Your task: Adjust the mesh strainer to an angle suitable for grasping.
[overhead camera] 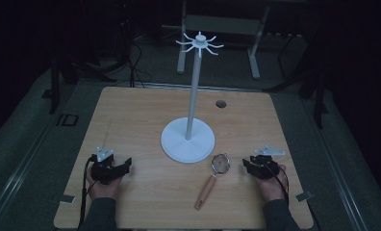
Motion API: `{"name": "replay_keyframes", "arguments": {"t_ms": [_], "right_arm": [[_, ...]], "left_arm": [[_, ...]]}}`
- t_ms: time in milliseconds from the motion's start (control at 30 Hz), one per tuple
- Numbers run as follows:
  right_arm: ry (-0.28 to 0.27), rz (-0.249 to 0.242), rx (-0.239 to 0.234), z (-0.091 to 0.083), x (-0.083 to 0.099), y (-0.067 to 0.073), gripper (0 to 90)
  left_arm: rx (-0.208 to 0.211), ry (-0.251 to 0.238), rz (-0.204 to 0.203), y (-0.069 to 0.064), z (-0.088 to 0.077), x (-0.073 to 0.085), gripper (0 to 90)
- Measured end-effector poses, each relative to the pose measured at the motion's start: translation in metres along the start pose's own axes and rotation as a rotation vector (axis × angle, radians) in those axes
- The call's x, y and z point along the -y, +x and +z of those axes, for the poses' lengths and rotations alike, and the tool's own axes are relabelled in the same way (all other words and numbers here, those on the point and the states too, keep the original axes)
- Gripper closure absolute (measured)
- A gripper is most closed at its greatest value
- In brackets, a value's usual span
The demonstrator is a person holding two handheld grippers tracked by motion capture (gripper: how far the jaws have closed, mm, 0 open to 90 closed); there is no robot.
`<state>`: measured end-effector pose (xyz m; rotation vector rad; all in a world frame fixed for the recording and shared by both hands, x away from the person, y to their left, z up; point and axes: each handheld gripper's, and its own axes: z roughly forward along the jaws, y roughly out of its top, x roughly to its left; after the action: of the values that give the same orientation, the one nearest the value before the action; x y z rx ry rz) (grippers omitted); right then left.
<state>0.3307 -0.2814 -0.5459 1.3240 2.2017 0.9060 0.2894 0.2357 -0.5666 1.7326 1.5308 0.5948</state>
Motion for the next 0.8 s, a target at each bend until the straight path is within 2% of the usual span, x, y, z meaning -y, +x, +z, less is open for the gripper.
{"name": "replay_keyframes", "arguments": {"t_ms": [33, 67, 133, 167, 200, 233, 300, 333, 367, 433, 533, 567, 600, 667, 733, 800], "right_arm": [[0.0, 0.0, 0.0, 0.0, 0.0, 0.0, 60.3], [-0.001, -0.052, -0.023, -0.004, -0.009, 0.011, 63.2], [-0.002, -0.07, -0.024, -0.005, -0.01, 0.014, 63.2], [0.014, -0.141, -0.034, -0.007, -0.016, 0.026, 70.7], [0.015, -0.171, -0.038, -0.008, -0.018, 0.031, 72.7], [0.015, -0.171, -0.038, -0.008, -0.018, 0.031, 72.7], [0.004, -0.223, -0.067, -0.01, -0.023, 0.04, 76.4], [0.004, -0.223, -0.067, -0.01, -0.023, 0.04, 76.4], [-0.012, -0.274, -0.106, -0.011, -0.03, 0.053, 85.3], [-0.014, -0.301, -0.119, -0.011, -0.035, 0.06, 89.6], [-0.012, -0.323, -0.14, -0.008, -0.04, 0.067, 89.8], [-0.008, -0.347, -0.153, -0.004, -0.044, 0.075, 89.9], [-0.008, -0.347, -0.153, -0.004, -0.044, 0.075, 89.9], [-0.004, -0.366, -0.177, 0.002, -0.049, 0.086, 89.9], [-0.001, -0.372, -0.183, 0.005, -0.051, 0.09, 89.9], [0.007, -0.398, -0.205, 0.011, -0.055, 0.102, 89.8]], "left_arm": [[0.0, 0.0, 0.0, 0.0, 0.0, 0.0, 25.0], [-0.001, -0.001, -0.001, 0.0, 0.0, 0.0, 25.0], [-0.001, -0.001, -0.001, 0.0, 0.0, 0.0, 25.0], [0.0, -0.001, 0.0, 0.0, 0.0, 0.0, 25.0], [0.001, -0.001, 0.001, 0.0, 0.0, 0.0, 25.0], [0.001, -0.001, 0.001, 0.0, 0.0, 0.0, 25.0], [0.002, -0.001, 0.001, 0.0, 0.0, 0.0, 25.0], [0.002, -0.001, 0.001, 0.0, 0.0, 0.0, 25.0], [0.002, -0.001, 0.002, 0.0, 0.0, 0.0, 25.0], [0.002, -0.001, 0.001, 0.0, 0.0, 0.0, 25.0], [0.002, -0.001, 0.001, 0.0, 0.0, 0.0, 25.0], [0.002, -0.002, 0.001, 0.0, 0.0, 0.0, 25.0], [0.002, -0.002, 0.0, 0.0, 0.0, 0.0, 25.0], [0.003, -0.004, 0.0, 0.0, 0.0, 0.0, 25.0], [0.003, -0.004, -0.001, 0.0, 0.0, 0.0, 25.0], [0.004, -0.004, -0.001, 0.0, 0.0, 0.0, 25.0]]}}
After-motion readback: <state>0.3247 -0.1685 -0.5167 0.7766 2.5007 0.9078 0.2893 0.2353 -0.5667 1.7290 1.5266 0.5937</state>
